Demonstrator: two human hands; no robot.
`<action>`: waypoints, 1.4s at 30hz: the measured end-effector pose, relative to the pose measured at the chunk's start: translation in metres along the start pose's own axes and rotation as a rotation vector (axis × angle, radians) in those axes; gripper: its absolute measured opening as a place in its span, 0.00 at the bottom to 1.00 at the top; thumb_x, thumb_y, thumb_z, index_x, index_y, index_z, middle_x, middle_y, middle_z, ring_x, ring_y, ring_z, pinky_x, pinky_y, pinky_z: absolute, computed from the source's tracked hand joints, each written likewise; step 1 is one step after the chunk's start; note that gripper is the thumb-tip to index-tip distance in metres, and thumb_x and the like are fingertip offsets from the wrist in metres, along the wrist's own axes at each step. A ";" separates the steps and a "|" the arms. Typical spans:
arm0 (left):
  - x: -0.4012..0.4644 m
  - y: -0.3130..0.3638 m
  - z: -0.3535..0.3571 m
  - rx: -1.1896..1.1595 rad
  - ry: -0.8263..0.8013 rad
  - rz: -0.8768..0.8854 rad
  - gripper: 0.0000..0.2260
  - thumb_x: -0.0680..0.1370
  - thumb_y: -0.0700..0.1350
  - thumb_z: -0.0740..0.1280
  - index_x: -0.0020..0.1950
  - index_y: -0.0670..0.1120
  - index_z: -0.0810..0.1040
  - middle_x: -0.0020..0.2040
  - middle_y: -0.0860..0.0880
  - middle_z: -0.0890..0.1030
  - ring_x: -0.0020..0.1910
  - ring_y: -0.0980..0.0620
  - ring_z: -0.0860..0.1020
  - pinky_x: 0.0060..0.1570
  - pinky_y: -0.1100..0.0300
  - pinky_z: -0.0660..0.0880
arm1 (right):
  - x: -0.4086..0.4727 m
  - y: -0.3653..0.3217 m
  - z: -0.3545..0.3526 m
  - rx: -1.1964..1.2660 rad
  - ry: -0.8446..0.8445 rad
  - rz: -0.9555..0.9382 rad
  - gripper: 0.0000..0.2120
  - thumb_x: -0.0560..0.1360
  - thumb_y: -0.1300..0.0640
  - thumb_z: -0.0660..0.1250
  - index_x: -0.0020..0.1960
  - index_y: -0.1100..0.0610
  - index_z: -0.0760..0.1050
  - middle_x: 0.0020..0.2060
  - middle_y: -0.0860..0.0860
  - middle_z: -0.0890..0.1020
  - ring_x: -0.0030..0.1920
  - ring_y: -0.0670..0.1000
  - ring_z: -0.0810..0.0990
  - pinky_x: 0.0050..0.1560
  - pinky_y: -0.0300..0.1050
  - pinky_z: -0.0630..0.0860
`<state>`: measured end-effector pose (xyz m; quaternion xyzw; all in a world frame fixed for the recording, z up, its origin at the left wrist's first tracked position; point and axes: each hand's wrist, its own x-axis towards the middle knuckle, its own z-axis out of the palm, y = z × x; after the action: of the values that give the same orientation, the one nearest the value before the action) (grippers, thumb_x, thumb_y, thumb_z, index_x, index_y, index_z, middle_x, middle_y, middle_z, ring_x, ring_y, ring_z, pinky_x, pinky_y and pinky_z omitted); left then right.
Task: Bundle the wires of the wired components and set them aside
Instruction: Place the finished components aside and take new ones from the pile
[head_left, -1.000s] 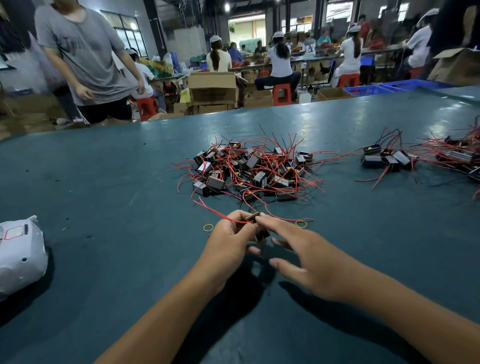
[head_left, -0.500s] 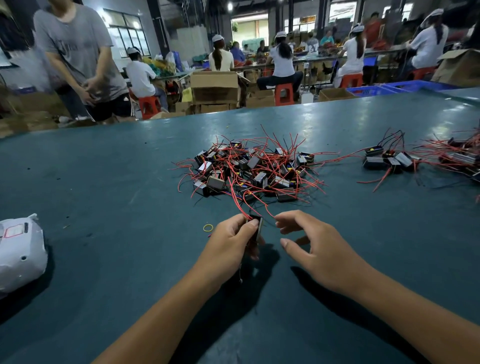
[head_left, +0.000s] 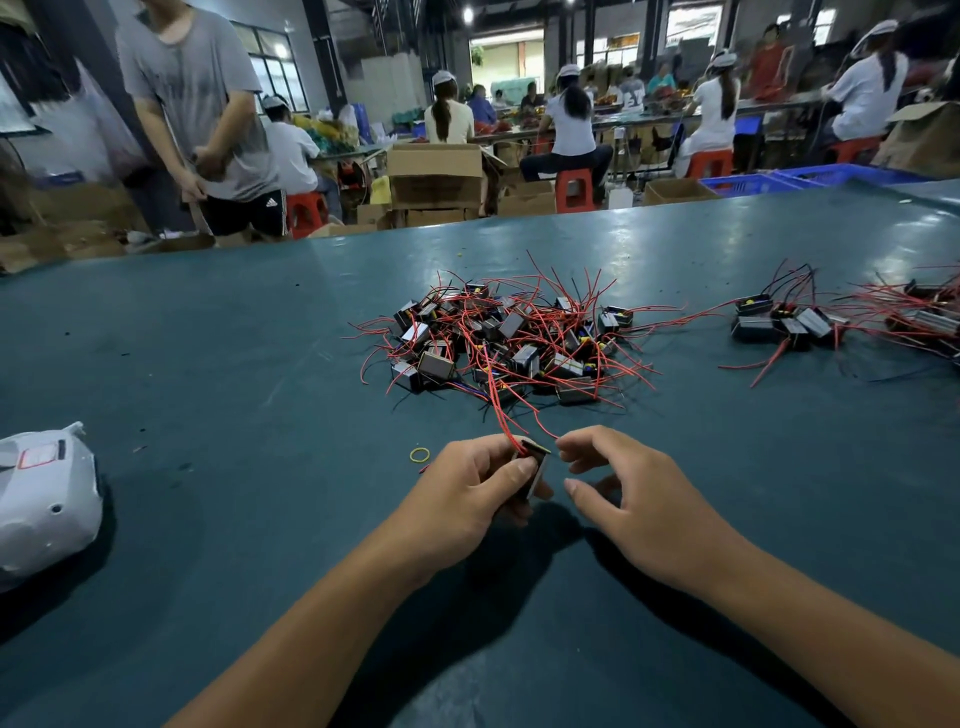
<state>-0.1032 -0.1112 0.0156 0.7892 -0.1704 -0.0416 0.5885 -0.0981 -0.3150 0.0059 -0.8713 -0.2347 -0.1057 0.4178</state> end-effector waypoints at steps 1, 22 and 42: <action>0.000 -0.001 0.000 0.003 -0.019 -0.013 0.08 0.84 0.42 0.62 0.52 0.45 0.80 0.46 0.36 0.83 0.37 0.50 0.79 0.44 0.55 0.77 | 0.000 0.000 0.000 -0.003 -0.002 -0.002 0.14 0.76 0.59 0.69 0.61 0.52 0.75 0.52 0.42 0.80 0.56 0.42 0.78 0.57 0.45 0.76; -0.003 0.005 -0.020 0.523 -0.293 -0.129 0.09 0.80 0.48 0.66 0.55 0.55 0.85 0.42 0.56 0.77 0.44 0.58 0.76 0.50 0.59 0.72 | 0.001 0.005 0.001 -0.014 0.034 0.062 0.11 0.77 0.61 0.67 0.58 0.52 0.76 0.48 0.43 0.81 0.48 0.37 0.78 0.48 0.27 0.71; -0.005 0.010 -0.041 0.566 -0.150 -0.065 0.05 0.82 0.47 0.65 0.54 0.55 0.81 0.44 0.58 0.83 0.44 0.58 0.79 0.50 0.54 0.76 | 0.002 0.000 -0.011 -0.185 0.076 0.063 0.09 0.79 0.57 0.65 0.57 0.50 0.78 0.38 0.44 0.78 0.40 0.43 0.75 0.46 0.40 0.72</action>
<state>-0.0996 -0.0748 0.0368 0.9218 -0.1927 -0.0694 0.3291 -0.0958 -0.3231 0.0138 -0.9085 -0.1805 -0.1465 0.3471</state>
